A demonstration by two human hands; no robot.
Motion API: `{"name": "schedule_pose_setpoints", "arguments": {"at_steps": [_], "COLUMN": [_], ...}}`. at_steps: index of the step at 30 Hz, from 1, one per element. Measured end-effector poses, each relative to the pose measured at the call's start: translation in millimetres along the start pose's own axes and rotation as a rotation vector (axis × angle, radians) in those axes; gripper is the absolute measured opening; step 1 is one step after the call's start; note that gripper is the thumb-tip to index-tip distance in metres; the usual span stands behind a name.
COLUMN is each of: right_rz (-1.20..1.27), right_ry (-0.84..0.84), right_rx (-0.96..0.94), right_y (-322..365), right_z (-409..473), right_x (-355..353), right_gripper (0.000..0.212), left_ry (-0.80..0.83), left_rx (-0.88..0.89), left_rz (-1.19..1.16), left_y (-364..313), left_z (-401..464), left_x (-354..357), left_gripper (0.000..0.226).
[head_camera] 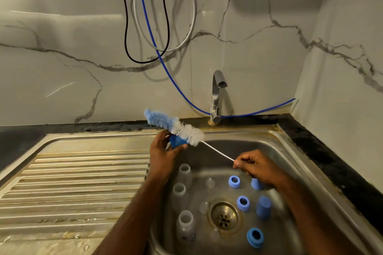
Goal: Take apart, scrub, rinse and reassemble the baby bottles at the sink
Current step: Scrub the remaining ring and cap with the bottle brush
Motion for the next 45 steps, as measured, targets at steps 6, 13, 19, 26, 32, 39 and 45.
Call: {"name": "schedule_pose_setpoints", "arguments": {"at_steps": [6, 13, 19, 26, 32, 39, 45], "right_rz": [-0.112, -0.09, -0.048, -0.069, -0.147, -0.185, -0.194], "right_ry": [-0.003, -0.036, -0.078, -0.067, 0.003, -0.026, -0.023], "right_rx": [-0.06, -0.049, -0.06, -0.068, -0.071, -0.065, -0.045], "right_y": [1, -1, -1, 3, 6, 4, 3], "right_z": [3, 3, 3, 5, 4, 4, 3], "right_x": [18, 11, 7, 9, 20, 17, 8], "right_gripper": [0.015, 0.018, 0.02, 0.022, 0.02, 0.023, 0.021], "left_ry": [0.073, 0.071, 0.11, 0.116, 0.089, 0.122, 0.053], "left_rx": [-0.027, -0.213, -0.498, -0.562, -0.551, -0.44, -0.413], "left_rz": [-0.083, -0.457, -0.937, -0.946, -0.796, -0.66, -0.697], "left_y": [-1, -6, -6, -5, -4, 2, 2], "left_z": [-11, -9, -14, -17, -20, -12, -8], "left_x": [14, 11, 20, 24, 28, 24, 19], "left_gripper": [0.051, 0.049, 0.051, 0.05, 0.046, 0.049, 0.054]}}
Point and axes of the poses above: each hand's wrist, its own z-axis towards the middle knuckle, its own x-axis out of the palm, y = z × x, the point moved 3 cm from there along z, towards the middle knuckle, and after that the axes turned 4 degrees about -x, right-handed, at the moved point
